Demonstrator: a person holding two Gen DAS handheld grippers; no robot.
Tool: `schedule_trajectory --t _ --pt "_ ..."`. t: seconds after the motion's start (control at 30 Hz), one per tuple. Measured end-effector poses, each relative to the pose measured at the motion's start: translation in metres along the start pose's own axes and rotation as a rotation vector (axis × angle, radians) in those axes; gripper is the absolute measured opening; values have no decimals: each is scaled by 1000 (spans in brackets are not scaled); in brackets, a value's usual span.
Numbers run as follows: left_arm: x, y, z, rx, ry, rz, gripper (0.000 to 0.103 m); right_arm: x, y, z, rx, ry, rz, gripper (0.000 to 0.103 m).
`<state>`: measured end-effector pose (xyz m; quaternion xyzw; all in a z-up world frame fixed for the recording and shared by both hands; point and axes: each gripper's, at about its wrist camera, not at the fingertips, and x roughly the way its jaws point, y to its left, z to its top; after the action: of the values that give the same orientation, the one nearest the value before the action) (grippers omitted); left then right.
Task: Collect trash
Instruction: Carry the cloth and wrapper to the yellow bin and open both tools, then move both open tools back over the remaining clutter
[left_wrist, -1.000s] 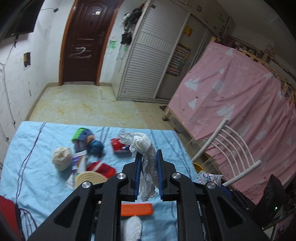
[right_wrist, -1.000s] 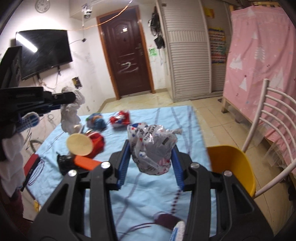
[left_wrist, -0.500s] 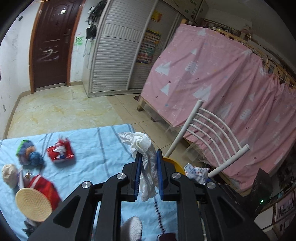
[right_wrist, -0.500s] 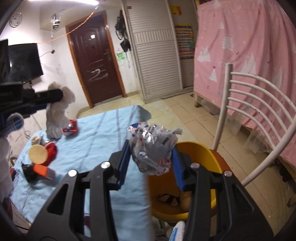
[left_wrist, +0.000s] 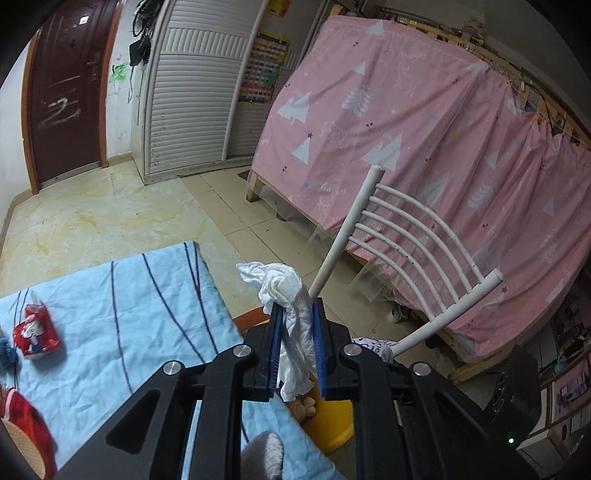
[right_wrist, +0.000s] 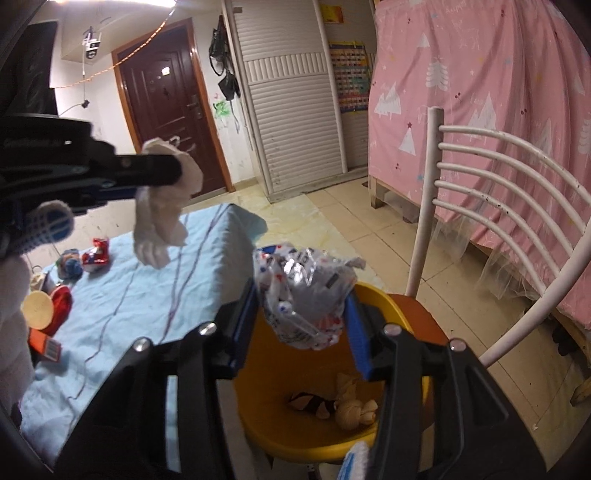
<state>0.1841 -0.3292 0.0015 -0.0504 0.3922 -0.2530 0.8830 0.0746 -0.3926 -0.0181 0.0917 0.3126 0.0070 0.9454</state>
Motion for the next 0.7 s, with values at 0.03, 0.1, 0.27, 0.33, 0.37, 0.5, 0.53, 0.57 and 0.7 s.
schedule_trajectory --t 0.03,0.1,0.27,0.33,0.37,0.5,0.53,0.57,0.7 --pt "8 -2 1 5 8 1 6 3 -2 0 2 2 -5 47" --pt "20 -4 2 5 26 -5 6 8 -7 -2 8 8 -9 52" --pt "38 -8 2 8 59 -10 9 15 -14 -4 20 13 -26 59" --pt "43 -9 2 6 68 -17 12 17 -18 -5 24 20 -28 59" --pt "44 -9 2 6 71 -19 15 17 -18 -6 25 22 -29 59" --pt "45 -11 0 3 77 -31 39 14 -18 -7 27 18 -34 60" --pt "43 -12 -1 4 73 -33 41 13 -18 -6 27 17 -34 60" --pt "41 -12 -1 5 72 -35 43 12 -17 -5 27 17 -34 60" --pt "29 -13 -3 5 59 -44 45 7 -16 -2 24 13 -37 60"
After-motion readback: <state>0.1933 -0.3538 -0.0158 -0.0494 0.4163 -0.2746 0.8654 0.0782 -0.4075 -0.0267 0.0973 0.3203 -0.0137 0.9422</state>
